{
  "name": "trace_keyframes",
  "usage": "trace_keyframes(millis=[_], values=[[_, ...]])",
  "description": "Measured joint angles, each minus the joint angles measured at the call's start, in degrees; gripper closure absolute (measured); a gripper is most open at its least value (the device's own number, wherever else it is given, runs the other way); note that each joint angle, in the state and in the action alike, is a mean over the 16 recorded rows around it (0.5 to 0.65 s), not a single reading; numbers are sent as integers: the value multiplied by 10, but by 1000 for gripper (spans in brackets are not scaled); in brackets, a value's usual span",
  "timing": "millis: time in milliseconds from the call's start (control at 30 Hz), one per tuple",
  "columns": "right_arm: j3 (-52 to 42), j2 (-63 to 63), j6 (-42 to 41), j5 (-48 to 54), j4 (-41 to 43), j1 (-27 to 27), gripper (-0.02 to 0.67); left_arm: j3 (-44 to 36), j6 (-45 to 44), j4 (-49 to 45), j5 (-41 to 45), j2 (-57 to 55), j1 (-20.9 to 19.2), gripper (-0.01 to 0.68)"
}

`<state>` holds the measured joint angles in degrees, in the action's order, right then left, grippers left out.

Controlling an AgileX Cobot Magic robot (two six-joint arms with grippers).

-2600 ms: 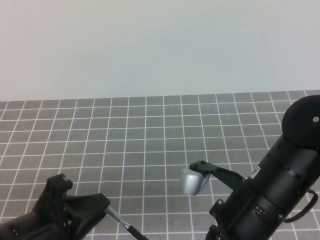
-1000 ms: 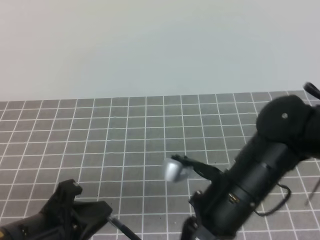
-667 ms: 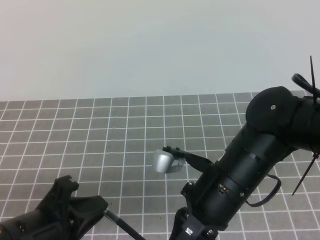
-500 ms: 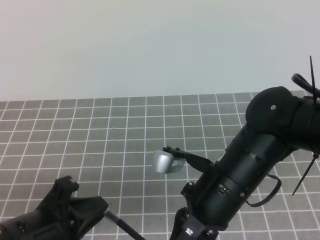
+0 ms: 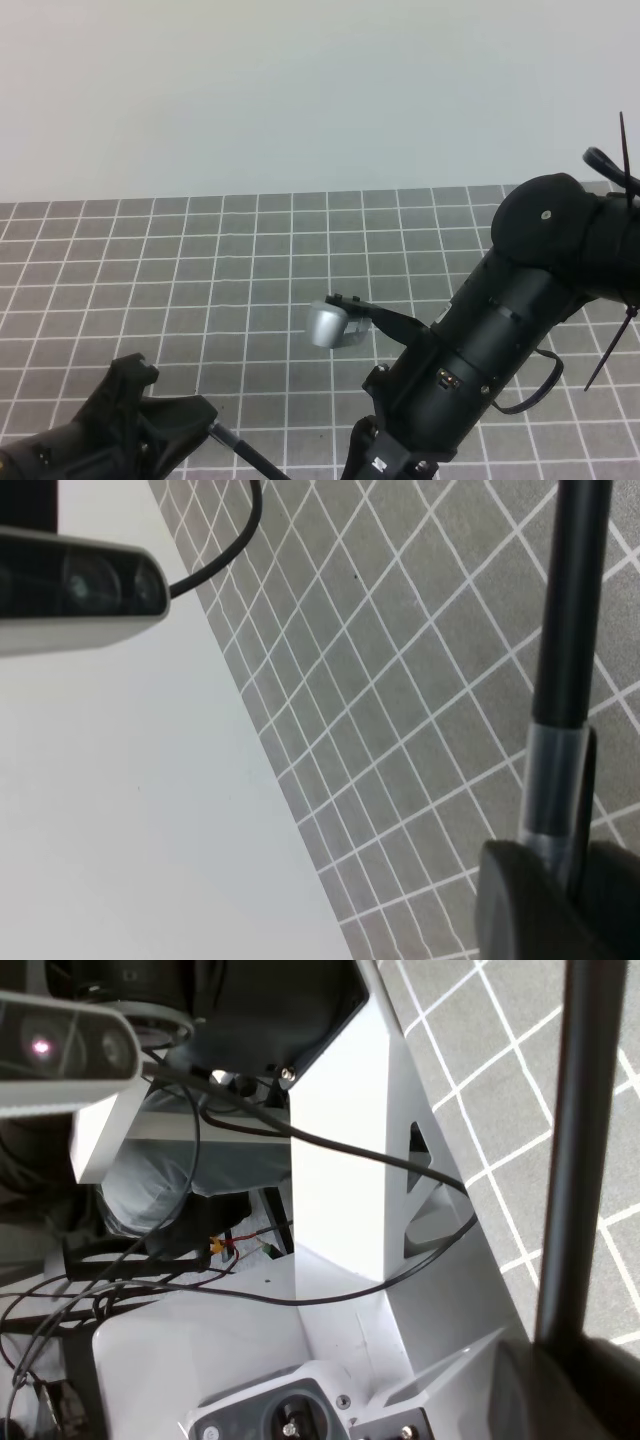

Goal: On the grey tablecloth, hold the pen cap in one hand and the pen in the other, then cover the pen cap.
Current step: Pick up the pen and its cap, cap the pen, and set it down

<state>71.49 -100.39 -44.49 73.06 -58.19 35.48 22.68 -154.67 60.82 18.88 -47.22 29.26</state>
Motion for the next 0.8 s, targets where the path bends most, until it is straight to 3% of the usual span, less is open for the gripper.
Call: trace_keyframes(millis=[567,800], values=[[0,0,0,-3,3,0,582,0,14,1,3,0,1,606],[0,0,1,2,10,0,582,0,42,3,4,0,1,561]])
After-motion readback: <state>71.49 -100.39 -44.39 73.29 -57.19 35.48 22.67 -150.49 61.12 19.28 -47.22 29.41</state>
